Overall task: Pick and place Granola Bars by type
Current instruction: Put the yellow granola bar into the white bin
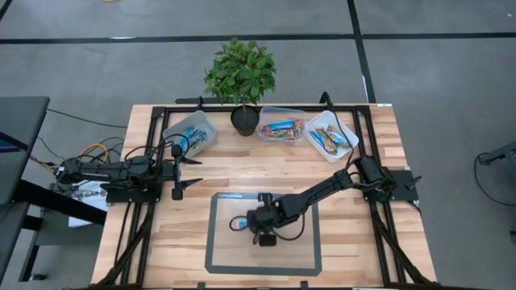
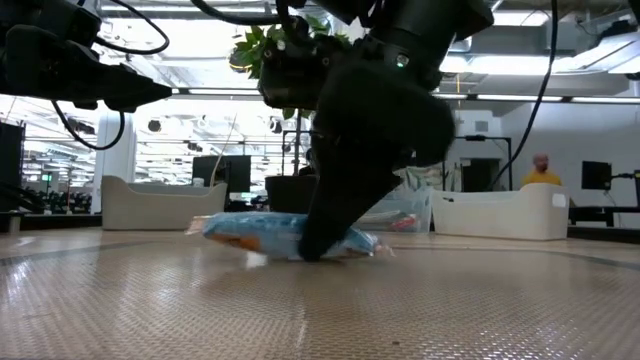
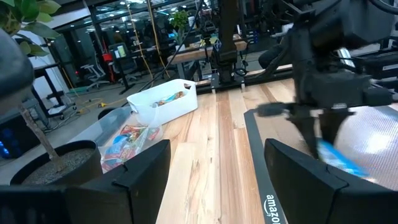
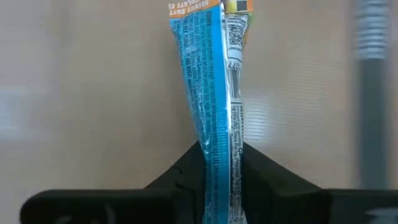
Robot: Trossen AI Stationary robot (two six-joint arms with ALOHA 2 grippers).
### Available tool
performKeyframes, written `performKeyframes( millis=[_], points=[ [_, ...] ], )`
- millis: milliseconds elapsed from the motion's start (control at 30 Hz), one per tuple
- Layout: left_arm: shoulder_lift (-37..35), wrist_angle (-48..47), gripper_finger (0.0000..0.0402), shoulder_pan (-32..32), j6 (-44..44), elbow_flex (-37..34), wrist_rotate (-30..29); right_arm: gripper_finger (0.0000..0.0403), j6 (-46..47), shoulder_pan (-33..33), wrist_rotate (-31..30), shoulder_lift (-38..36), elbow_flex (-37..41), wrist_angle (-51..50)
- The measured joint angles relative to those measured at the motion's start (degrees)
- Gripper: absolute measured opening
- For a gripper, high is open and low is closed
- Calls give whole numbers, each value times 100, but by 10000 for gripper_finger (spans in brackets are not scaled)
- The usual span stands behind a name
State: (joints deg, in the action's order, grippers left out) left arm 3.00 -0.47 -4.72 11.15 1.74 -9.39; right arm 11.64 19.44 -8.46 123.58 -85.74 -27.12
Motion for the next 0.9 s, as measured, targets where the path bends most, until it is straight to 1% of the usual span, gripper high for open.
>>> performKeyframes(
  millis=[167, 367, 467, 667, 900],
  points=[
    [0, 0, 253, -1, -1, 0, 0, 64, 223, -195, -791, -382, -2, -247],
    [0, 0, 253, 0, -1, 0, 0, 64, 444, -493, -1512, -994, -6, -1045],
    [-2, 0, 253, -1, 1, 0, 0, 64, 625, -699, -1880, -1401, -8, -1708],
    [-1, 0, 253, 1, -1, 0, -2, 64, 1342, -1189, -2560, -2188, -11, -3534],
    [0, 0, 253, -1, 0, 0, -1, 64, 2376, -2036, -3278, -2746, -11, -5399]
  ],
)
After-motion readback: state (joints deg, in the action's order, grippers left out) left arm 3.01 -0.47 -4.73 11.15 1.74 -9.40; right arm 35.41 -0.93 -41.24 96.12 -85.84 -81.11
